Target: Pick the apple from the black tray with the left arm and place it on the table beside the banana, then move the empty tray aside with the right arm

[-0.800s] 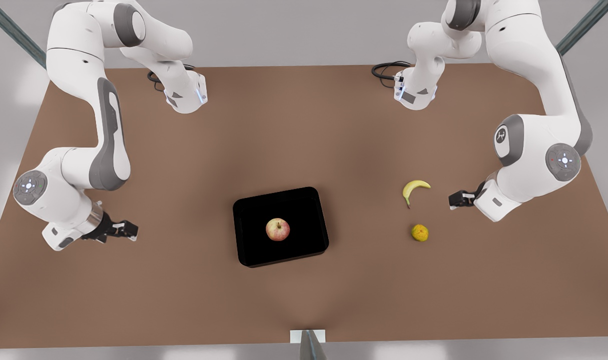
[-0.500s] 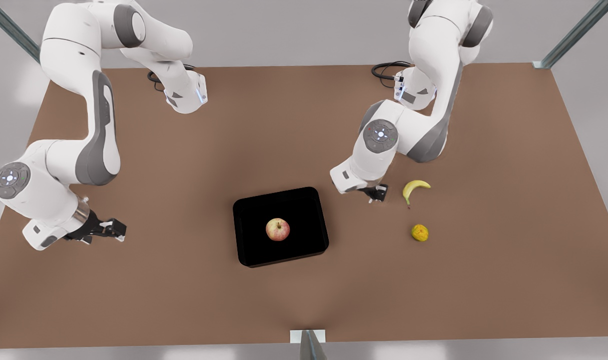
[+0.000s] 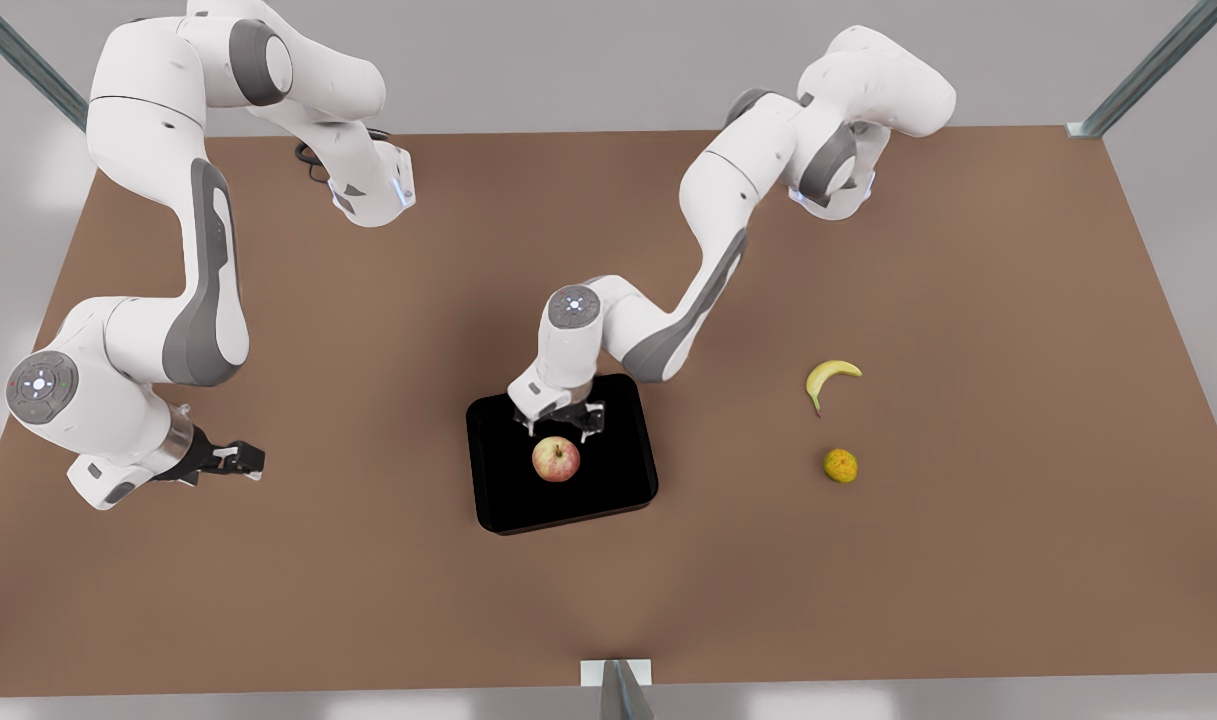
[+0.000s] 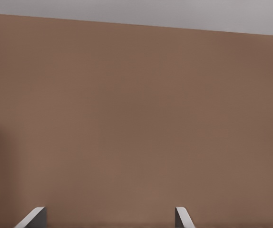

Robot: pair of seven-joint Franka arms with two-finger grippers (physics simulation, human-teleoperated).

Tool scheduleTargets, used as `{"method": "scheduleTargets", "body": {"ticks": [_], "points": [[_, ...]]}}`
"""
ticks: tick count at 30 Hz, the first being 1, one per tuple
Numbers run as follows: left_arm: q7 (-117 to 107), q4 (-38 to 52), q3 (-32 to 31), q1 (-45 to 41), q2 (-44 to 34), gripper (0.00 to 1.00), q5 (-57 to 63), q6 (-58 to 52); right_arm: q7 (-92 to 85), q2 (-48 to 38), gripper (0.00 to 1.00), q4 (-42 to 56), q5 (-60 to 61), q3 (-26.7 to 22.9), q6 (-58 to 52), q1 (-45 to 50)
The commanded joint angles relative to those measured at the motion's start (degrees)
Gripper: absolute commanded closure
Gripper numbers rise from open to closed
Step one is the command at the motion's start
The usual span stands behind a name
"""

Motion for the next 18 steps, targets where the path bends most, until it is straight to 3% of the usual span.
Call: {"method": "scheduleTargets", "body": {"ticks": [1,9,18], "points": [[-25.6,0.1,0.0,-0.8,0.9,0.0,3.8,4.6,-0.5,-0.1,0.0,0.1,0.1,0.1,-0.2,0.1],[-25.8,0.1,2.0,-0.9,4.0,0.0,3.8,12.2,-0.5,-0.1,0.0,0.0,0.1,0.1,-0.2,0.1],[-24.8,0.0,3.3,-1.3,6.2,0.0,5.6,12.8,-0.6,-0.1,0.0,0.0,0.0,0.1,-0.1,0.1]]}}
